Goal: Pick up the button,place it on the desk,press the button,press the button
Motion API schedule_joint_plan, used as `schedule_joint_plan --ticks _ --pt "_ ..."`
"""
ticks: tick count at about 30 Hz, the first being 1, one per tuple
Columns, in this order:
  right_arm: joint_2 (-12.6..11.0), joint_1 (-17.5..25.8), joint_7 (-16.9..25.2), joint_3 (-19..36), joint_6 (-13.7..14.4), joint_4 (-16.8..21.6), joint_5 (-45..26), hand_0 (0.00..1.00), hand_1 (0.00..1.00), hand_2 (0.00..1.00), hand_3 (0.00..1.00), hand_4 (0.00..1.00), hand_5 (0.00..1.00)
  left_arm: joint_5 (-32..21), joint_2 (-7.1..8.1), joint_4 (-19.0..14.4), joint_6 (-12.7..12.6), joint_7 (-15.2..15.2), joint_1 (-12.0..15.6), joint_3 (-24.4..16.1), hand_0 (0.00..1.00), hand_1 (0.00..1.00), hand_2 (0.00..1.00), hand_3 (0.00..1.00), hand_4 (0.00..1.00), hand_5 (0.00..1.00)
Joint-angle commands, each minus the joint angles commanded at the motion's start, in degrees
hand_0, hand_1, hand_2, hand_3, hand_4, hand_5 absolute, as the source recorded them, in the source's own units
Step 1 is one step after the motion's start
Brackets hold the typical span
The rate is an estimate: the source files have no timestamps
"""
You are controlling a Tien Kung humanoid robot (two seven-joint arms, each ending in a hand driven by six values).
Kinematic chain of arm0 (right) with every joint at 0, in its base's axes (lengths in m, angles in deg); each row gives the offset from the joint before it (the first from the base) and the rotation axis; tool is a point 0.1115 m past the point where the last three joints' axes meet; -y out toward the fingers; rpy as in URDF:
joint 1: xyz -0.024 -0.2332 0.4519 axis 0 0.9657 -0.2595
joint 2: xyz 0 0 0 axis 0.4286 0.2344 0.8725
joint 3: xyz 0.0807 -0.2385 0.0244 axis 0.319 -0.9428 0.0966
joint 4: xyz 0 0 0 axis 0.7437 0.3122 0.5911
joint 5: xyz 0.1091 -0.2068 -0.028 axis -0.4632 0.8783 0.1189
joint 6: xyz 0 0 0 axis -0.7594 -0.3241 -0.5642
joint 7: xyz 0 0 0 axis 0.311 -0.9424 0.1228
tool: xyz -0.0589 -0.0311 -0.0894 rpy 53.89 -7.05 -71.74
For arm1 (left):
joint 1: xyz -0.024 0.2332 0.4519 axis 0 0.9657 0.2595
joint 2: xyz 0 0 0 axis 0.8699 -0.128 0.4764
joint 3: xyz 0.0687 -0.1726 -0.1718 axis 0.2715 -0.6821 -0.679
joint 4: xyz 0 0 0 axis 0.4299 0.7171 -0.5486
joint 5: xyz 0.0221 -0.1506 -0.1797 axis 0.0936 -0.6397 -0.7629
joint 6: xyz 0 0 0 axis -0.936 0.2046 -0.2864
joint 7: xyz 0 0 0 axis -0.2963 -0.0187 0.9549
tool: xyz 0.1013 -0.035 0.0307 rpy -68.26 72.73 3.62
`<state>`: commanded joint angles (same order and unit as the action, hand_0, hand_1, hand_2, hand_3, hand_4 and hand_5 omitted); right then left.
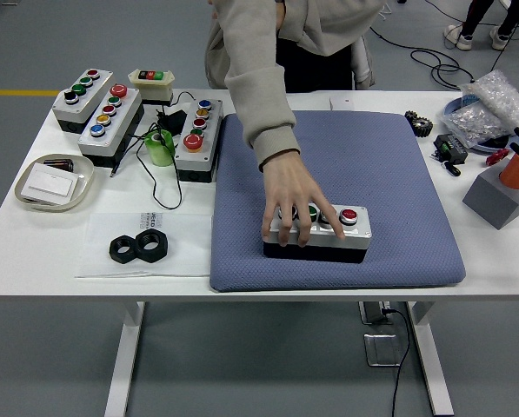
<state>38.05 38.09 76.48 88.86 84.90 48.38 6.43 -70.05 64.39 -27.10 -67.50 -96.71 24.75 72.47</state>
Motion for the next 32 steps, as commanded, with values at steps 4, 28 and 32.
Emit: schedule_joint_plan --ticks 4,28,32 --pt "0.1 0.2 -0.2 0.3 -0.1 -0.2 0.1 0.951 0.849 0.900 0.903 0.624 0.521 0.2 0.03 0.0 0.0 -0.1 0.2 0.0 0.772 0.803 0.882 0.798 0.564 0.998" --pt "-0.1 -0.1 -1.1 0.9 0.2 -0.5 0.4 0.951 0.846 0.894 0.891 0.620 0.525 -0.9 -0.07 0.1 0.0 0.3 -0.3 0.5 0.771 0.802 0.880 0.798 0.562 0.998" --pt "-0.1 -0.1 -1.2 0.9 0.3 -0.5 0.6 0.951 0.846 0.894 0.891 0.620 0.525 -1.1 -0.08 0.1 -0.1 0.4 -0.4 0.6 0.771 0.802 0.880 0.798 0.562 0.998"
